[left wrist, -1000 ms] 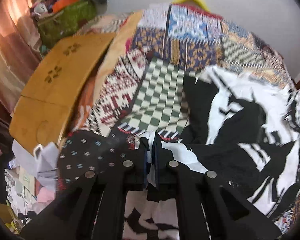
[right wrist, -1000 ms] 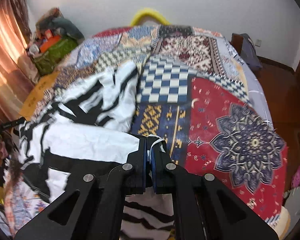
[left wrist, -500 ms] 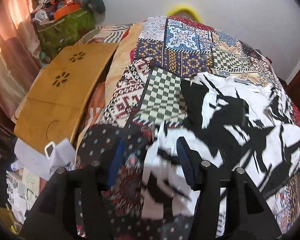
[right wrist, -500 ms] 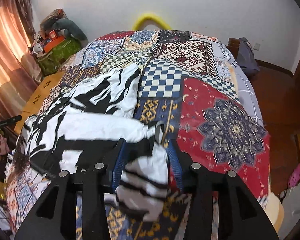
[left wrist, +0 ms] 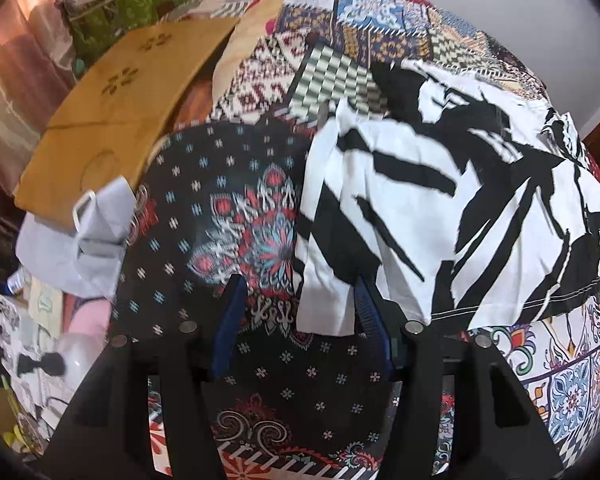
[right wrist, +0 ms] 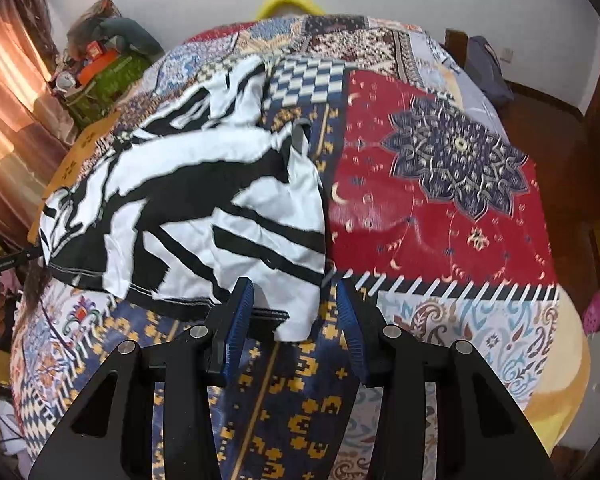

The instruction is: Fold small clothes

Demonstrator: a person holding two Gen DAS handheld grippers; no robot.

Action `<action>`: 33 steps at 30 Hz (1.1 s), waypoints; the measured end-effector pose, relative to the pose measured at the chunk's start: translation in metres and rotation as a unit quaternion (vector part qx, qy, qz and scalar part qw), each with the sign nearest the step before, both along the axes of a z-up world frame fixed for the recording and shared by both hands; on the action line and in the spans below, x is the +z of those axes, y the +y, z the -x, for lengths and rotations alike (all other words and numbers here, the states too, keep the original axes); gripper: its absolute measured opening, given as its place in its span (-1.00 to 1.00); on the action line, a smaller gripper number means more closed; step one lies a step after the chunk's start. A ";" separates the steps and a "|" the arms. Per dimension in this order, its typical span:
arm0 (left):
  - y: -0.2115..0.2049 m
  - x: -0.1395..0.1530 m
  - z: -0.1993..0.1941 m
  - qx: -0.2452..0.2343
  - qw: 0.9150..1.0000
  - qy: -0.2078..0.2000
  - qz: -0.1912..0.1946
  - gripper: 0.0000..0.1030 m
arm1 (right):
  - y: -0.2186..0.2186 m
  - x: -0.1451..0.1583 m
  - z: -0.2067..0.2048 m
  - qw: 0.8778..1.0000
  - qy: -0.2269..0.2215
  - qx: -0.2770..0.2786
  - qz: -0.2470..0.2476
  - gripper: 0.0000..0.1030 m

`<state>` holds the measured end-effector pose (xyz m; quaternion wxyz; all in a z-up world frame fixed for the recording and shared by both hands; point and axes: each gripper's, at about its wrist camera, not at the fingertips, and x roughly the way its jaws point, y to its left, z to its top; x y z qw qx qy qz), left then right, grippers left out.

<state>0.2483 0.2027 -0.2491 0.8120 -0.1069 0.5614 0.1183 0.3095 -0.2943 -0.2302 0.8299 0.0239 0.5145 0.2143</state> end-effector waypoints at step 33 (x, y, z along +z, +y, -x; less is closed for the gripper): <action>-0.009 0.155 -0.057 -0.005 0.983 -0.176 -0.058 -0.91 | 0.020 0.122 -0.032 0.986 -0.147 0.000 -0.081 -0.94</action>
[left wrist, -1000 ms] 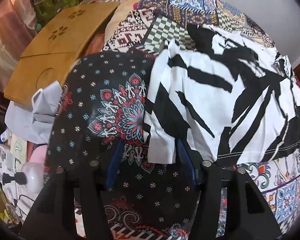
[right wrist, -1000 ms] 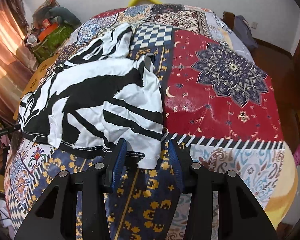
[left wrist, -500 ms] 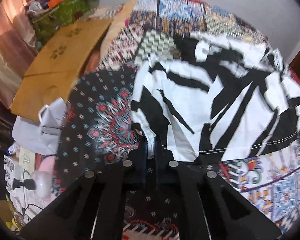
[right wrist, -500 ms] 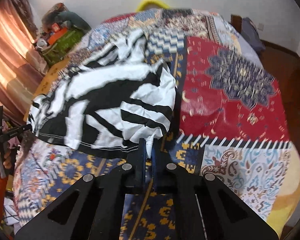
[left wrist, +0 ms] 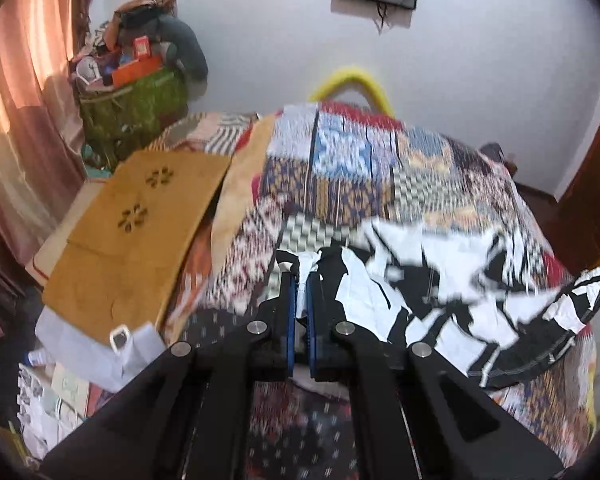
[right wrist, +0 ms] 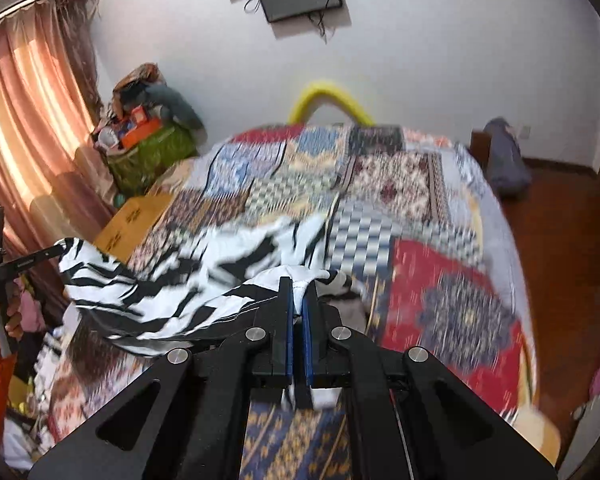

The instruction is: Fold small clothes

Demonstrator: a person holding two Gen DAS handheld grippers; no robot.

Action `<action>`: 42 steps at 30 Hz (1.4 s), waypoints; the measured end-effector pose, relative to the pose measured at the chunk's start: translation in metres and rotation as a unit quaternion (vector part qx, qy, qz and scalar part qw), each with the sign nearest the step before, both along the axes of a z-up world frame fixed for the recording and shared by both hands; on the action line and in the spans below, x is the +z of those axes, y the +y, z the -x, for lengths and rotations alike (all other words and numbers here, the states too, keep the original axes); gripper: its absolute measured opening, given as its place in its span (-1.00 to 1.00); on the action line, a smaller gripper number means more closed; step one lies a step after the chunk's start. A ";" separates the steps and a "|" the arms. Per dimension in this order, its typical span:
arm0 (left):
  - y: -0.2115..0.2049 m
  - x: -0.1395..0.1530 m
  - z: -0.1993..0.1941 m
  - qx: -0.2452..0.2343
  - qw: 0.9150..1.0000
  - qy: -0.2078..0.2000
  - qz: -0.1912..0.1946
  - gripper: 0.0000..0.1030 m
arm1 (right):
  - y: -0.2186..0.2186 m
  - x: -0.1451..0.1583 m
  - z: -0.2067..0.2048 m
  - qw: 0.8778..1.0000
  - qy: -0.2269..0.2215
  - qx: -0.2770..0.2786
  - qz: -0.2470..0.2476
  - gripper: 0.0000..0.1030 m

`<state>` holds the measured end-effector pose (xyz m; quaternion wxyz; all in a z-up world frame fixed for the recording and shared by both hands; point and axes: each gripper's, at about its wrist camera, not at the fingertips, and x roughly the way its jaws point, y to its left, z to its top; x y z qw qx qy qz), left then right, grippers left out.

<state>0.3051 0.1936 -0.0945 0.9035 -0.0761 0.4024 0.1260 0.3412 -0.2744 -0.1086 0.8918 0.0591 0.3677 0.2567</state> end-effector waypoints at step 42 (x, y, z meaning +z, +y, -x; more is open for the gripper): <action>0.032 -0.106 -0.069 0.016 0.992 0.122 -0.023 0.26 | 0.006 -0.076 -0.053 0.996 0.074 -0.009 0.056 -0.07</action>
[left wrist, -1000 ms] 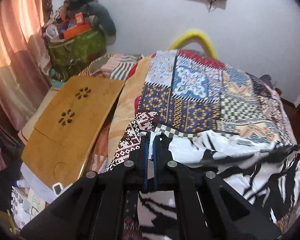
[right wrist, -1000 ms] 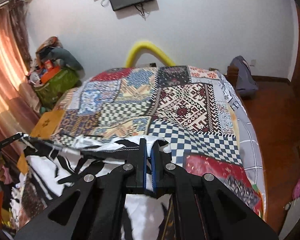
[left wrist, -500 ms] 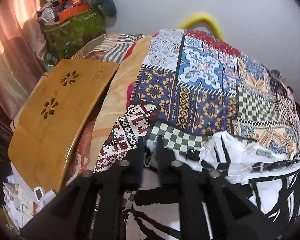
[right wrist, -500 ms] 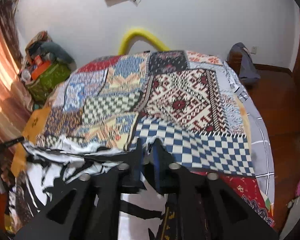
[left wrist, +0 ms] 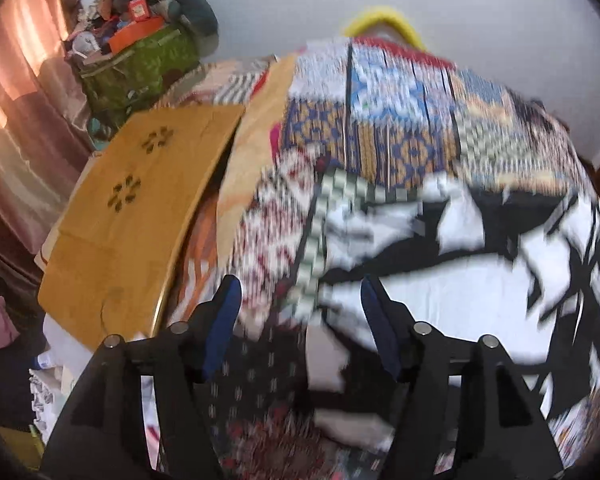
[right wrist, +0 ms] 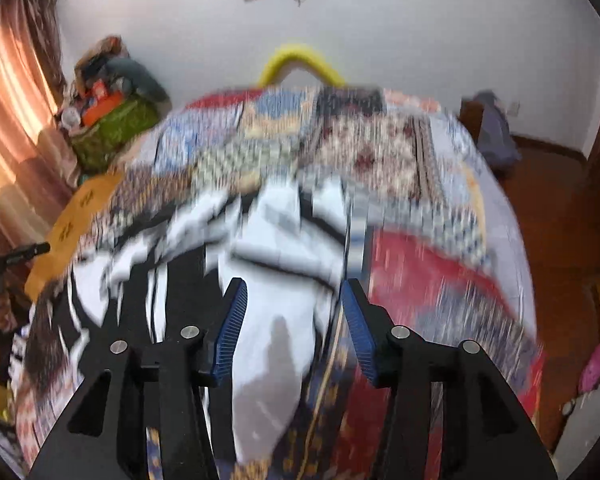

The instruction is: Fold small clothes

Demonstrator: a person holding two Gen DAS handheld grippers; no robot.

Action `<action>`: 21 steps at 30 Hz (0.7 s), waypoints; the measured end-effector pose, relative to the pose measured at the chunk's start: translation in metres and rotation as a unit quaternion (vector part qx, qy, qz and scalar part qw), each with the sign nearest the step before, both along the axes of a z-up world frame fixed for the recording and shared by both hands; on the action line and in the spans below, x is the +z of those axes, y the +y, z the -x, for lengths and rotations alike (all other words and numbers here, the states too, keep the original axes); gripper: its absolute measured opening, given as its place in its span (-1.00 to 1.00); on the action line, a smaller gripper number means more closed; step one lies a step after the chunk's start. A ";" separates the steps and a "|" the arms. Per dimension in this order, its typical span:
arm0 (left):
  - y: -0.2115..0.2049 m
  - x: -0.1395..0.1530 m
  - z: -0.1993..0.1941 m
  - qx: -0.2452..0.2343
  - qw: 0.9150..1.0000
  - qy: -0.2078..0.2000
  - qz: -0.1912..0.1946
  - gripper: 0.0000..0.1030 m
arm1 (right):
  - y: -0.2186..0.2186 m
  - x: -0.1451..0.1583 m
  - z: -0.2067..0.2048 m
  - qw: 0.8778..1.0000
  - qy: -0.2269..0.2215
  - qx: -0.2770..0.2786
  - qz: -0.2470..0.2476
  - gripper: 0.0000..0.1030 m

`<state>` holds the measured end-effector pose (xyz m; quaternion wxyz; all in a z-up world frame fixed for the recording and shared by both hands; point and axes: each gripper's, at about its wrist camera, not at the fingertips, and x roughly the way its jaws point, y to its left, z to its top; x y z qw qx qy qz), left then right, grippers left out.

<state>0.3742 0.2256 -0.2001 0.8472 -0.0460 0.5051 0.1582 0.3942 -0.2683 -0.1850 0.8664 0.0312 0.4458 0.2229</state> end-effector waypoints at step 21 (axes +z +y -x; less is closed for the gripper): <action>-0.061 -0.038 0.069 -0.043 0.997 0.026 0.065 -0.89 | 0.007 -0.031 0.055 1.000 0.011 0.013 -0.003 -0.94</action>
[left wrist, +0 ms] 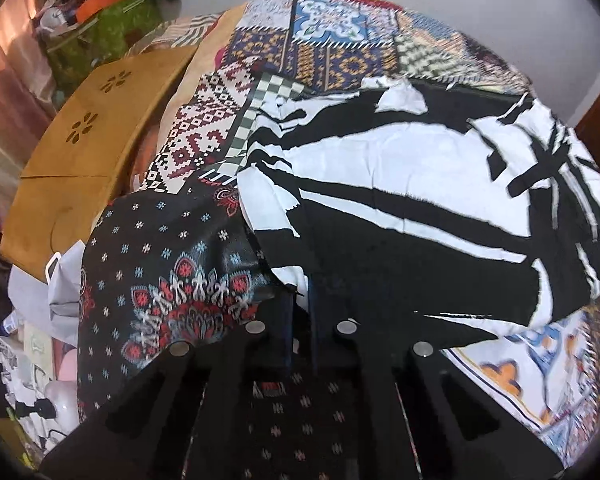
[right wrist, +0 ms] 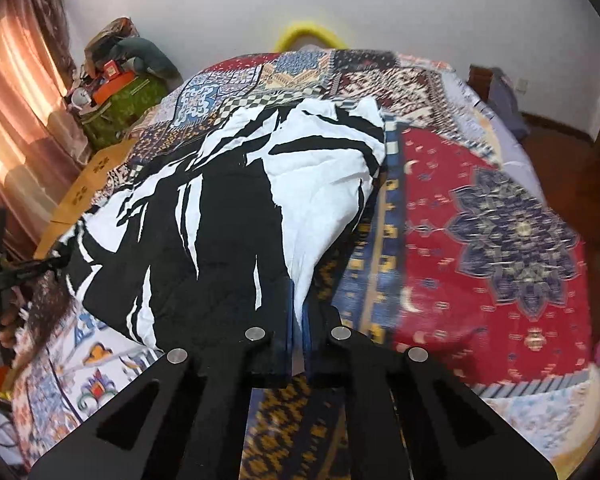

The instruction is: Fold small clothes

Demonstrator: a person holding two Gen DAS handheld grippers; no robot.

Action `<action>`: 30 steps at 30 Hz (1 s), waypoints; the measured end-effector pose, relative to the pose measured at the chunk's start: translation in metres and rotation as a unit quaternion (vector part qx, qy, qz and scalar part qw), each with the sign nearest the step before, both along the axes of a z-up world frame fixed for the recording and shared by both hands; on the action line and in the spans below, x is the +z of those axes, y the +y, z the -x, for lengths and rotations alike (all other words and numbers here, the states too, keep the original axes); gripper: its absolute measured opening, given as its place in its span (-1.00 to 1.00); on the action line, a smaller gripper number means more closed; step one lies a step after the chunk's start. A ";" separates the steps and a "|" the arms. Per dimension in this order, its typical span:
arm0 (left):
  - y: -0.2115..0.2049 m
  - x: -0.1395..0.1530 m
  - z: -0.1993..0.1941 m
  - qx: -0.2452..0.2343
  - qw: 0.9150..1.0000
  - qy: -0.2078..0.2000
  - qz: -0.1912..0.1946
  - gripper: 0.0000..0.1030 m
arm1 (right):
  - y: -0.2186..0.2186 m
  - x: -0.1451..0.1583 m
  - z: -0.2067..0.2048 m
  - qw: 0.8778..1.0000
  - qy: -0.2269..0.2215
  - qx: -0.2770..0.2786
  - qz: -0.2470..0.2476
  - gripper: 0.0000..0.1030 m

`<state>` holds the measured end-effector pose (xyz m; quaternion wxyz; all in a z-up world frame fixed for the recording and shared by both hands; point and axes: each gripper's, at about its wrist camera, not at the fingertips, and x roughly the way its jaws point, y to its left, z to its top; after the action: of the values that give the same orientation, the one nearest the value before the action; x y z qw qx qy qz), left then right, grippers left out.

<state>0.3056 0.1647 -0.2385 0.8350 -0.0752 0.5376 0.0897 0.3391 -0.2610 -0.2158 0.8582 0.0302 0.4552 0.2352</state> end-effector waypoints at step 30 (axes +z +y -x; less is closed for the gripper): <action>-0.047 0.085 -0.030 -0.065 0.991 -0.100 -0.056 0.45 | 0.093 0.055 -0.001 0.993 -0.073 0.094 0.000 0.02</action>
<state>0.3361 0.1179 -0.1534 0.8914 -0.0016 0.4496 0.0573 0.3396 -0.1682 -0.1605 0.8631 -0.0302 0.3926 0.3162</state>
